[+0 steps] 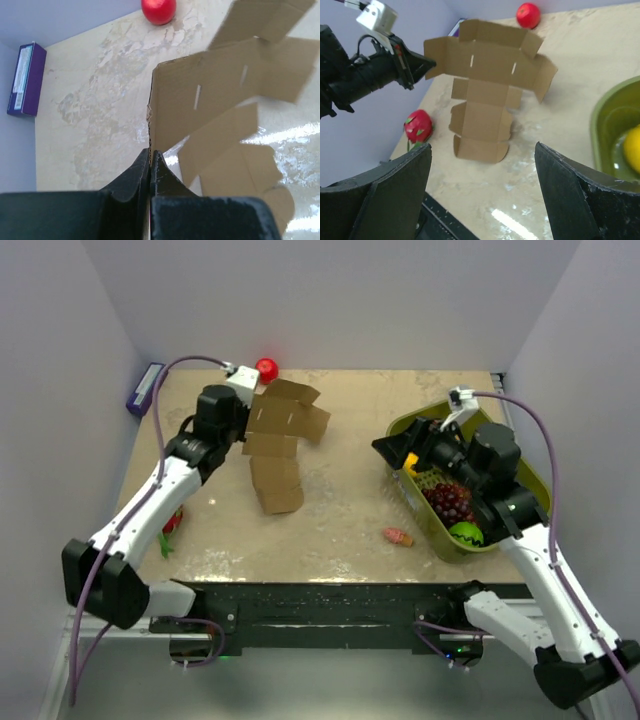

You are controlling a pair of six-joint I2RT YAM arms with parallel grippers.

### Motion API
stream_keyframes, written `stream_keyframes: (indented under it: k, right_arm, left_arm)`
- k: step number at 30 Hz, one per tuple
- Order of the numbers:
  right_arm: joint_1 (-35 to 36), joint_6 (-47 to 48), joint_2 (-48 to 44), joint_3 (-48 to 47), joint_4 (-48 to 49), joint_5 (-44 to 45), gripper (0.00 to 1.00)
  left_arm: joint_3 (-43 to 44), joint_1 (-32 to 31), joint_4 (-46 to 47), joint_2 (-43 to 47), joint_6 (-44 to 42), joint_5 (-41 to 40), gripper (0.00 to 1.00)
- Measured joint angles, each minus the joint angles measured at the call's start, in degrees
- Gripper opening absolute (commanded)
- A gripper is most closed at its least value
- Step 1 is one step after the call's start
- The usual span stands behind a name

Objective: Fold the paper box

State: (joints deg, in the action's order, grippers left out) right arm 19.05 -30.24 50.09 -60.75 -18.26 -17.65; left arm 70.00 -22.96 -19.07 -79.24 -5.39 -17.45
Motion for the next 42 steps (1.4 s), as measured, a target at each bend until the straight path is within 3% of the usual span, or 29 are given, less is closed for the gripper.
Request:
stream_keyframes:
  k: [6, 10, 20, 28, 42]
  right_arm:
    - [10.9, -2.3, 8.8, 0.2, 5.2, 3.4, 0.93]
    - [12.4, -2.3, 15.3, 1.3, 8.2, 4.5, 0.95]
    - [10.6, 2.4, 30.3, -2.3, 10.2, 5.0, 0.98]
    - [3.7, 5.9, 30.1, -0.5, 17.2, -0.9, 0.99]
    - [3.4, 11.1, 33.6, -0.7, 25.8, -6.6, 0.98]
  left_arm:
    - [-9.3, 2.7, 0.4, 10.8, 4.0, 8.8, 0.0]
    - [-13.4, 5.3, 0.6, 15.4, 5.9, 15.1, 0.0]
    - [-15.8, 11.2, 1.4, 24.8, 10.4, 28.5, 0.0]
    - [-15.8, 12.1, -0.4, 28.9, 11.1, 33.4, 0.0]
    - [-13.1, 12.1, -4.1, 33.9, 12.3, 37.6, 0.0]
